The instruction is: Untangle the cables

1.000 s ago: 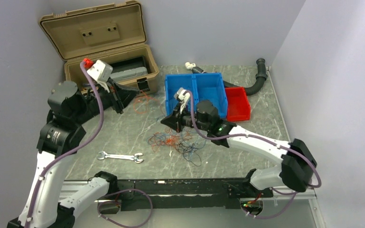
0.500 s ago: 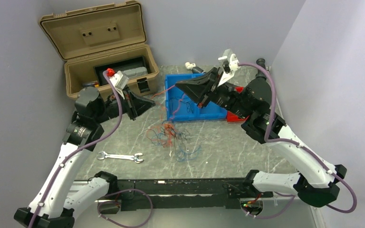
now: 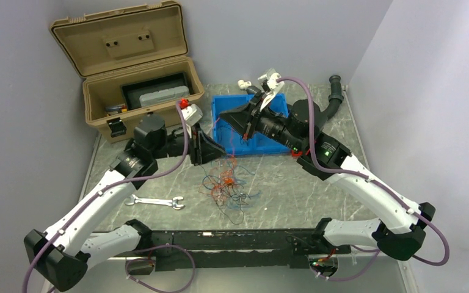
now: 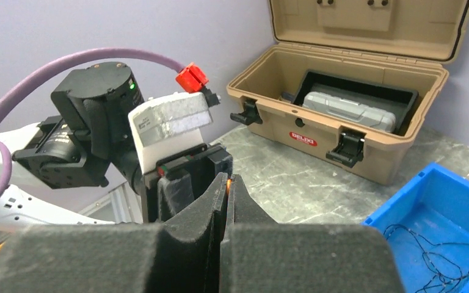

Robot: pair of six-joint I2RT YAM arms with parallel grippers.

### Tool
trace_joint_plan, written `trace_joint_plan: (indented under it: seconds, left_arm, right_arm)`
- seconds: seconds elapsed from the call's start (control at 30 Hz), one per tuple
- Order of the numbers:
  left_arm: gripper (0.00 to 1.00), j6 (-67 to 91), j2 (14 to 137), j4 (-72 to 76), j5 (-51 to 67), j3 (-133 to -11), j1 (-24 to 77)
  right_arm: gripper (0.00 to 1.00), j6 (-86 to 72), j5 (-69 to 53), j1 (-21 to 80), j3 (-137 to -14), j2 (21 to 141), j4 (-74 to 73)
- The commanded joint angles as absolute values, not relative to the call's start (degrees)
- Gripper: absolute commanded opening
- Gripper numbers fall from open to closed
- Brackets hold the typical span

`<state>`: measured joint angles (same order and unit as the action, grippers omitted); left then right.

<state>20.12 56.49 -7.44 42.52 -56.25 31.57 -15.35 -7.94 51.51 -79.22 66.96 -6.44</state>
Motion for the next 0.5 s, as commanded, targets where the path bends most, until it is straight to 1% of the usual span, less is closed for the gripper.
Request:
trace_joint_plan:
  seconds: [0.0, 0.03, 0.1, 0.17, 0.23, 0.37, 0.47]
  left_arm:
    - [0.41, 18.08, 57.57, -2.28, 39.54, -55.37, 34.27]
    - [0.52, 17.99, 57.69, -1.72, 39.42, -54.93, 34.52]
    - [0.68, 17.65, 57.59, -1.05, 38.36, -54.19, 34.88]
    - [0.75, 17.15, 57.48, -0.54, 38.01, -53.66, 35.12]
    - [0.78, 16.76, 57.90, -0.47, 37.67, -53.61, 35.28]
    - [0.79, 16.74, 59.64, -0.47, 37.54, -54.01, 35.68]
    - [0.78, 17.48, 61.13, 2.46, 37.68, -53.91, 36.14]
  right_arm:
    - [0.00, -17.06, -6.07, 51.52, -80.77, 66.83, -5.57]
    - [0.00, -17.20, -6.06, 51.49, -80.65, 66.80, -5.53]
    - [0.00, -17.48, -6.06, 51.48, -80.68, 66.97, -5.64]
    - [0.00, -17.64, -6.23, 51.54, -80.81, 67.04, -5.59]
    - [0.00, -17.86, -6.24, 51.50, -80.98, 67.14, -5.49]
    - [0.00, -18.41, -6.57, 51.45, -81.34, 67.40, -5.28]
    - [0.00, -19.11, -6.77, 51.49, -81.29, 67.65, -4.79]
